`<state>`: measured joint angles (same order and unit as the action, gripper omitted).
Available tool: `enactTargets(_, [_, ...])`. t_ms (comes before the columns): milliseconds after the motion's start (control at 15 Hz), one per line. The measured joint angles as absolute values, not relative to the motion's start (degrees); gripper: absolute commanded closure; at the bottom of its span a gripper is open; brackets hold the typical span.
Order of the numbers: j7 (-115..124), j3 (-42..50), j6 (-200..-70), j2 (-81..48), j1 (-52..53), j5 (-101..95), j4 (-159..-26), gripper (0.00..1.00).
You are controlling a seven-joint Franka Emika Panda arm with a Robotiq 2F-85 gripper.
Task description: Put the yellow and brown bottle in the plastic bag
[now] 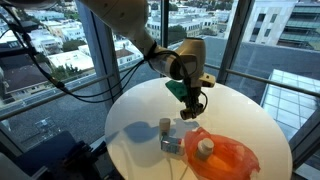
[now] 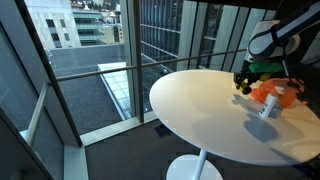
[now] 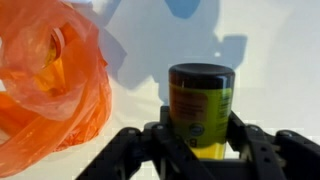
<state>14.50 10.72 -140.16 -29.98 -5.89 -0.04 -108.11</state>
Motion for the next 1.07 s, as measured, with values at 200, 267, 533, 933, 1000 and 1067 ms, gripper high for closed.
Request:
enactTargets(200, [14.68,11.03,-140.12,-27.97,-6.4,0.85,-107.9,0.71])
enactTargets(267, [14.85,11.18,-140.11,-27.43,-6.74,1.0,-107.78,0.71])
enactTargets(533, [16.69,12.38,-139.64,-26.04,-8.31,2.12,-106.81,0.71])
enactTargets(933, [20.31,15.16,-138.62,-25.61,-10.66,2.7,-104.92,0.71])
enactTargets(1000, [20.68,15.61,-138.55,-25.61,-11.04,2.7,-104.86,0.71])
enactTargets(1067, [20.96,15.98,-138.51,-25.61,-11.43,2.7,-104.86,0.71])
